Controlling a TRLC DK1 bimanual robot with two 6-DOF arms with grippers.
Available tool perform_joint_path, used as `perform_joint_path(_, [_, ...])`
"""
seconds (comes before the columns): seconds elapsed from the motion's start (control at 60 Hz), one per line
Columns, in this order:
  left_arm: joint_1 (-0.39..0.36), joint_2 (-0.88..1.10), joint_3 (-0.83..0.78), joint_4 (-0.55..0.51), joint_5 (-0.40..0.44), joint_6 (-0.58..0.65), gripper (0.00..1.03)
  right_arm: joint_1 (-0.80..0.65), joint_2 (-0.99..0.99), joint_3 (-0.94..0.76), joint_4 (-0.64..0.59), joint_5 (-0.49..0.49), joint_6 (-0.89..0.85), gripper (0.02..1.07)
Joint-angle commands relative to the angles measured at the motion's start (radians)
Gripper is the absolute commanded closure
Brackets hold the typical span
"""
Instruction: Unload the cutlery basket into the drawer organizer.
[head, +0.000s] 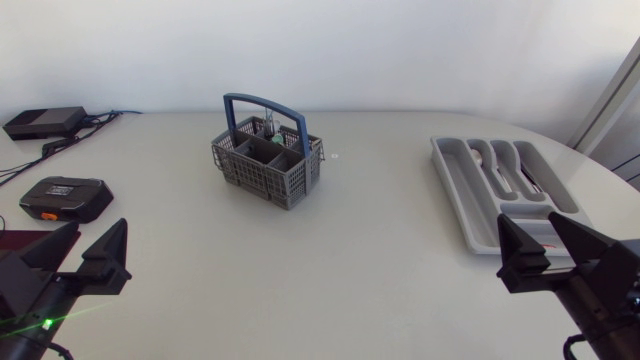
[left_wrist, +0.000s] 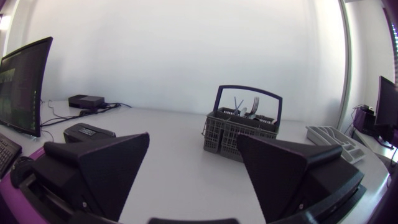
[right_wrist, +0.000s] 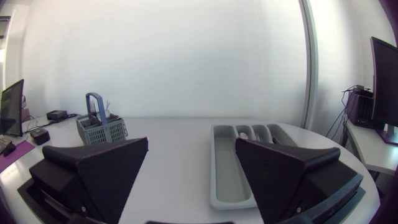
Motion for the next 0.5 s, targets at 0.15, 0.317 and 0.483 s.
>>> perform_joint_path(0.15, [-0.036,0.203,0.170,0.037,0.000,-0.036,0.05,0.055,0.253,0.144,0.101,0.016,0.024,0.06])
perform_joint_path(0.317, [-0.040,0.451,0.274,0.082,0.000,-0.073,0.05,0.131,0.501,0.246,0.159,0.045,0.024,0.06])
perform_joint_path(0.483, [-0.043,0.710,0.392,0.063,-0.002,-0.099,0.07,0.165,0.785,0.376,0.172,0.043,0.035,0.06])
